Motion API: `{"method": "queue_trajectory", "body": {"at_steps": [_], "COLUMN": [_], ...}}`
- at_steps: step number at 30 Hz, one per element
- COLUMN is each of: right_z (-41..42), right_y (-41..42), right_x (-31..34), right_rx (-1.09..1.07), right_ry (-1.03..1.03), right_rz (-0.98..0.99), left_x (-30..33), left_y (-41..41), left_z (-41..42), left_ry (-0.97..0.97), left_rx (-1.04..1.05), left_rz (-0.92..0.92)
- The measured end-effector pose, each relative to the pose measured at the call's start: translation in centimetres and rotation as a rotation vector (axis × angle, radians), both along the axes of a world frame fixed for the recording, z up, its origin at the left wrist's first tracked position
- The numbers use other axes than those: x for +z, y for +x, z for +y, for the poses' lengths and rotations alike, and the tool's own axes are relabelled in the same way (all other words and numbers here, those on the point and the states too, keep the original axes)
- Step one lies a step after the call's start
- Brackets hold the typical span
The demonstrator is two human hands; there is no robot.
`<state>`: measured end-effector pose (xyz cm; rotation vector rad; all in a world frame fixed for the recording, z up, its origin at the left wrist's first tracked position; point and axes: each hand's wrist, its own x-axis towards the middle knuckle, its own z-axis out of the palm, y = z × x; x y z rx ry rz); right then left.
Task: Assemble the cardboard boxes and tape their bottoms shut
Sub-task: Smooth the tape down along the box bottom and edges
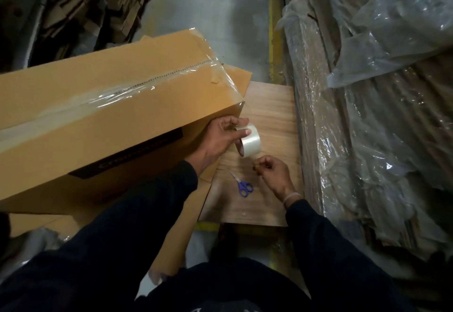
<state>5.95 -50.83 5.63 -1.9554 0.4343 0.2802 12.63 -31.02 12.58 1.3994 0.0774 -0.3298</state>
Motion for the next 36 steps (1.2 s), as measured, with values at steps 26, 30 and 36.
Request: {"method": "queue_trajectory", "body": {"at_steps": [26,30,36], "right_z": [1.1,-2.3,-5.3], "right_y": [-1.2,2.2,8.5], "right_x": [-2.6,0.6,9.3], "right_rx": [-0.021,-0.004,0.314], "right_ry": [0.068,0.169,0.185], "right_rz": [0.487,0.248,-0.056], "left_x": [-0.7,-0.9,-0.7], "left_y": [-0.1,-0.1,0.1], "left_z": [-0.7,-0.8,-0.5], "left_ry": [-0.059,-0.061,-0.009], "left_rx": [0.067,0.057,0.009], "left_rz": [0.048,0.047,0.036]}}
